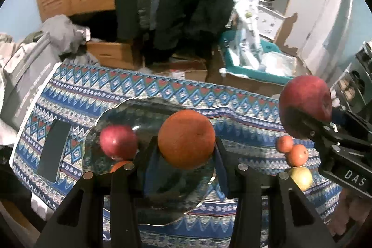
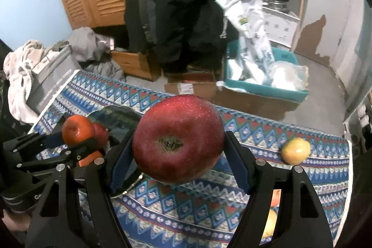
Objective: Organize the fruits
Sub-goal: 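Carry the orange in the left tool and the red apple in the right tool to the glass plate, then lower the orange into the plate and open the left tool while the right tool releases the apple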
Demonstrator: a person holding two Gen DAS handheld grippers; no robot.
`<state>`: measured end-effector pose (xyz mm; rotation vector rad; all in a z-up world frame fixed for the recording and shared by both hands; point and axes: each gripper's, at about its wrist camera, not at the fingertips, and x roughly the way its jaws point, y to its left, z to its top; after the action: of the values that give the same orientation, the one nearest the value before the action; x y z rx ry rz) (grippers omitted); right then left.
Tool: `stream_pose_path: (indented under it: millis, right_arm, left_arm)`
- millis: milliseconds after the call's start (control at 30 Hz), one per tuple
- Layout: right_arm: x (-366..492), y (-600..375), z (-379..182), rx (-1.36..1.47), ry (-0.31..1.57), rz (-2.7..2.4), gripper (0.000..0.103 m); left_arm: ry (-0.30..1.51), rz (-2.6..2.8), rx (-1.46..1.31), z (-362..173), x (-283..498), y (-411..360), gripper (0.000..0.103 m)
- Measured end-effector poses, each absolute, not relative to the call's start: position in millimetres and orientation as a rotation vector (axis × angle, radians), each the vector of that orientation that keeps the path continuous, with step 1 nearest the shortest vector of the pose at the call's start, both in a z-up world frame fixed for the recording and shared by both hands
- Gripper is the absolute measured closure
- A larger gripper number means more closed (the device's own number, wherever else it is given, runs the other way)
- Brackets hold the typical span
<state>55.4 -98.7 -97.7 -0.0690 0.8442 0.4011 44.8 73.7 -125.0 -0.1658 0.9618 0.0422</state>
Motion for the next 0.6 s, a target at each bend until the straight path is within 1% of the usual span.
stream_pose_path:
  millis: [233, 600]
  right_arm:
    - [70.9, -66.4, -112.9, -0.089, 0.882, 0.454, 0.028]
    - [93.6, -25.9, -154.2, -0.104, 0.984, 0.504, 0.028]
  left_arm:
    - [1.01, 0.099, -0.179, -149.6, 50.7, 96.4, 0.058]
    - [1.096, 0.154, -0.193, -189.4, 58.7, 118.5, 0.058]
